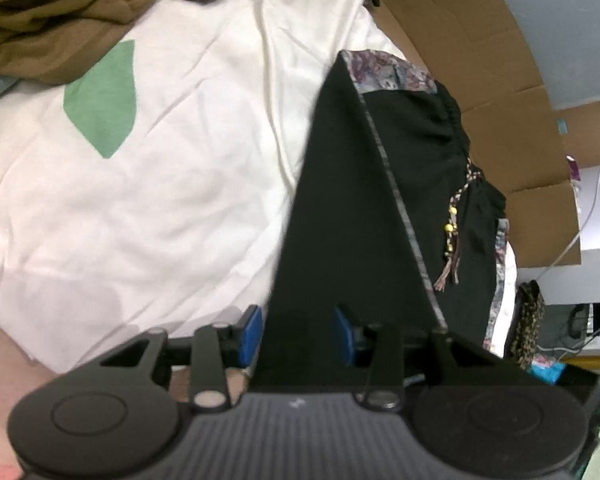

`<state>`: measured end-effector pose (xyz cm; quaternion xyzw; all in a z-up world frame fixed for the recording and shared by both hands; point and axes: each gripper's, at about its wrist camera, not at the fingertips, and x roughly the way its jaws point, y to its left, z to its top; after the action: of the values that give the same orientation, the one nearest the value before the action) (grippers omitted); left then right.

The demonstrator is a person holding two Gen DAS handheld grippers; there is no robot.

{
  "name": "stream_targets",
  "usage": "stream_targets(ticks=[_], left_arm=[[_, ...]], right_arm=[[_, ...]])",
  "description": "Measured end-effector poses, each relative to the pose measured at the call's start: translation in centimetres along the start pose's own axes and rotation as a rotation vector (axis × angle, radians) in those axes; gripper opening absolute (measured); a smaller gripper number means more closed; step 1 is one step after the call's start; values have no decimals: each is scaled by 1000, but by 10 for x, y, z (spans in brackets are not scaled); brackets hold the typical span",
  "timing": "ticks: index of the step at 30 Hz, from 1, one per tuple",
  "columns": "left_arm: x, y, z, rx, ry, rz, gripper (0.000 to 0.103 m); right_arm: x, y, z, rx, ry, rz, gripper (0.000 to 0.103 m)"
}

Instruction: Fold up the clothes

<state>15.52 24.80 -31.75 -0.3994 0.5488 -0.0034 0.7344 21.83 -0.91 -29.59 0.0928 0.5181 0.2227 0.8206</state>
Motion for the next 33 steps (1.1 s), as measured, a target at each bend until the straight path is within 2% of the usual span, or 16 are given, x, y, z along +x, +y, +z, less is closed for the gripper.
stream_targets(ticks=[14, 33], left_arm=[[29, -38, -29, 93, 74, 22, 42], [65, -83, -76, 190, 180, 53, 42]], right_arm=[[-87, -62, -10, 110, -88, -25, 3], [-185, -184, -39, 344, -243, -117, 3]])
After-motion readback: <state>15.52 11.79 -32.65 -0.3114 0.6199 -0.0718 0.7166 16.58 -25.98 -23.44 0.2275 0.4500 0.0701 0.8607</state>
